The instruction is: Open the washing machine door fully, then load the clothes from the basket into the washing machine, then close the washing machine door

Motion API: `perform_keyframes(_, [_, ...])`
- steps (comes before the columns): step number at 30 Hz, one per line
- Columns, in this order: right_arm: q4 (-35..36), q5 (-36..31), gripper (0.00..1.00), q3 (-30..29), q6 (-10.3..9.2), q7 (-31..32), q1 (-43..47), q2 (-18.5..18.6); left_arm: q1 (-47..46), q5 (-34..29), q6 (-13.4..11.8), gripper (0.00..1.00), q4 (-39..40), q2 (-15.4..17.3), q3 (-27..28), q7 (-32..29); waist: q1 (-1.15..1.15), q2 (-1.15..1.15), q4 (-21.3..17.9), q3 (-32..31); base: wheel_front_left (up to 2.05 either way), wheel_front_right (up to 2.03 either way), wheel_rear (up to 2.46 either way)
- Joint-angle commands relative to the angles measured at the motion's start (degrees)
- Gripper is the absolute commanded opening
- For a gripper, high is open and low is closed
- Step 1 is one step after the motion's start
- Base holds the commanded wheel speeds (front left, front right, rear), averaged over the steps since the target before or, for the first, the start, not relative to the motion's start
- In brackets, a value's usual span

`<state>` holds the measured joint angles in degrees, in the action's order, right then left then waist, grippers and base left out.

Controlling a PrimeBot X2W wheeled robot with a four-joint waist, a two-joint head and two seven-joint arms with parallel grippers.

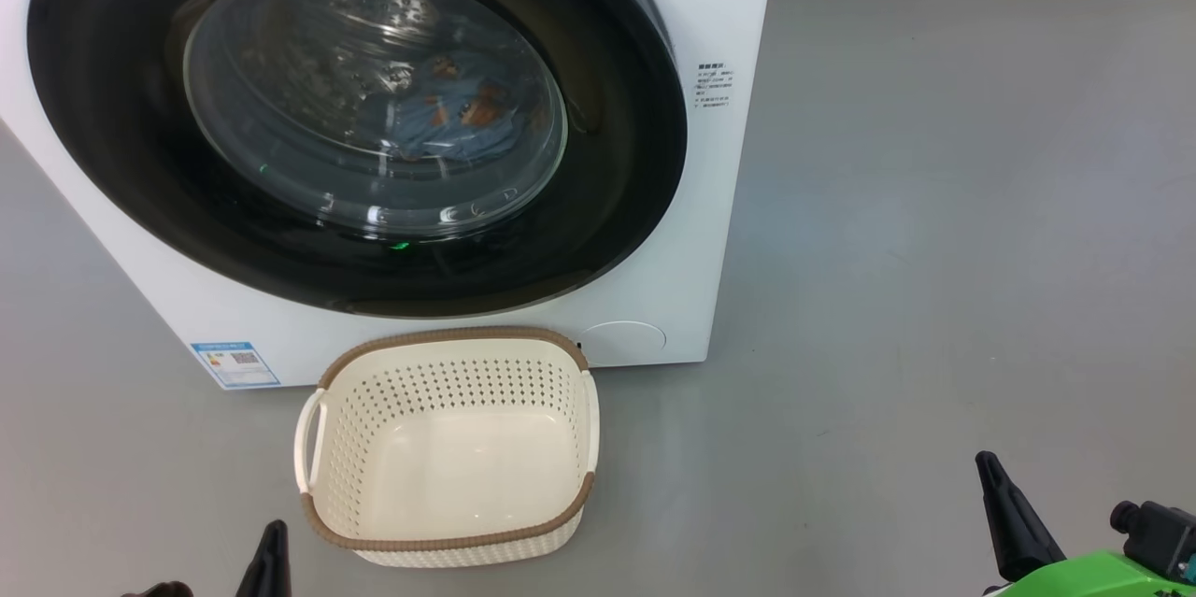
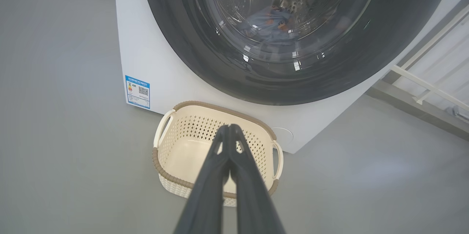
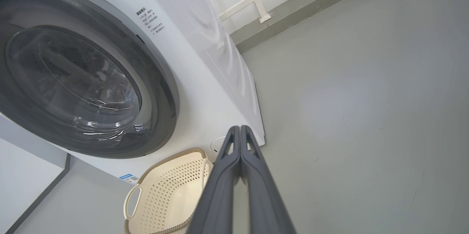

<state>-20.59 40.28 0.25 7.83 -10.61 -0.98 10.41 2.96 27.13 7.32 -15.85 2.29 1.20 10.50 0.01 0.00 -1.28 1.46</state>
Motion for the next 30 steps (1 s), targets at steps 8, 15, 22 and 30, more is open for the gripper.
perform_keyframes(8, [2.01,5.1,0.0,-0.95,-0.09,1.46,-1.86,-0.26,-2.93,6.01,0.04,0.0,1.31,0.61,1.24,-1.46,0.0,0.0,0.11,-0.1,0.0,0.0,0.0])
perform_keyframes(15, [2.35,8.63,0.0,-1.39,-0.11,2.65,-2.11,-0.81,-3.4,10.46,0.05,0.0,1.35,0.61,1.55,-2.63,0.0,0.0,0.19,-0.19,0.0,0.0,0.0])
perform_keyframes(22, [2.7,12.18,0.0,-1.84,-0.13,3.84,-2.37,-1.36,-3.88,14.95,0.06,0.0,1.38,0.61,1.87,-3.81,0.0,0.0,0.28,-0.28,0.0,0.0,0.0])
perform_keyframes(30, [3.09,16.23,0.0,-2.35,-0.15,5.2,-2.66,-1.99,-4.41,20.05,0.07,0.0,1.42,0.6,2.23,-5.16,0.0,0.0,0.39,-0.38,0.0,0.0,0.0])
